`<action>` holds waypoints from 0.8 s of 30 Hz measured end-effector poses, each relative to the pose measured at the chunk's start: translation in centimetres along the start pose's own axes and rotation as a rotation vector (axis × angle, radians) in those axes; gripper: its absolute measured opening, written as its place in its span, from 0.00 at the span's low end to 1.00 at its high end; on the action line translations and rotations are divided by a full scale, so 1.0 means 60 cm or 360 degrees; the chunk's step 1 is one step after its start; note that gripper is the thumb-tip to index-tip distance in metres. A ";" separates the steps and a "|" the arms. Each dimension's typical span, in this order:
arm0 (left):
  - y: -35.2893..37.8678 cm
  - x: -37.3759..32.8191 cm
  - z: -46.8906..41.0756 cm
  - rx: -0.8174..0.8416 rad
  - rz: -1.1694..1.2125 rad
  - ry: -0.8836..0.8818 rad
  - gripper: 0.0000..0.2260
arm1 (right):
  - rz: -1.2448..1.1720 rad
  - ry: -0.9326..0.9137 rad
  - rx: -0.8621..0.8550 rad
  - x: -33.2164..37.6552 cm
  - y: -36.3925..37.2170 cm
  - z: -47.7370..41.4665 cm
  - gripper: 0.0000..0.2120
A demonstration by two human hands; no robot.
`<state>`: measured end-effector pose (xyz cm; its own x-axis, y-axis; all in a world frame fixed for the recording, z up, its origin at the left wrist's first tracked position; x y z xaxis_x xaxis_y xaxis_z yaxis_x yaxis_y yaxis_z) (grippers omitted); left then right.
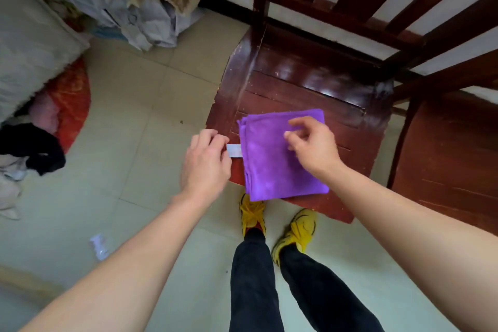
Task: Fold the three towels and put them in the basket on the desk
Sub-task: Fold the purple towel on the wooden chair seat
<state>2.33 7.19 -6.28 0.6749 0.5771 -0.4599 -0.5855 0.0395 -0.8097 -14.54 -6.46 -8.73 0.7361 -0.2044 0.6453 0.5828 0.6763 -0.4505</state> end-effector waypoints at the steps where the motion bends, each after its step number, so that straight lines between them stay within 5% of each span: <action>1: 0.012 -0.028 -0.012 0.0034 -0.0084 0.0217 0.11 | -0.0050 0.0034 -0.0126 -0.003 -0.027 -0.015 0.08; 3: 0.041 -0.072 -0.035 0.0224 -0.0241 0.0442 0.16 | -0.0235 0.0147 -0.0072 -0.007 -0.057 -0.042 0.10; 8: 0.075 -0.067 -0.082 0.0692 -0.0522 0.0219 0.29 | -0.0745 0.0447 0.0001 -0.005 -0.092 -0.086 0.17; 12: 0.069 -0.068 -0.073 0.0696 -0.0692 0.0326 0.38 | -0.0377 0.0178 -0.0348 0.000 -0.113 -0.057 0.08; 18: 0.086 -0.047 -0.035 0.0815 -0.0888 0.0452 0.50 | -0.0291 0.0389 0.0393 -0.095 -0.035 0.074 0.05; 24: 0.089 -0.051 -0.039 0.0813 -0.0849 0.0436 0.51 | 0.0058 0.0540 -0.0123 -0.173 -0.085 0.066 0.14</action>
<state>-1.79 3.75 -10.03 0.9705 0.1558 -0.1838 -0.2407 0.6627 -0.7091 -26.51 -5.00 -10.68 0.8220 -0.4131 0.3920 0.5686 0.6347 -0.5233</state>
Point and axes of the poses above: each hand's wrist, its own z-axis away from the middle knuckle, its own y-axis out of the palm, x = y × z, the point moved 3 cm from there along -z, towards the middle knuckle, and after that the axes turned 5 degrees about x, right-handed, at the moved point
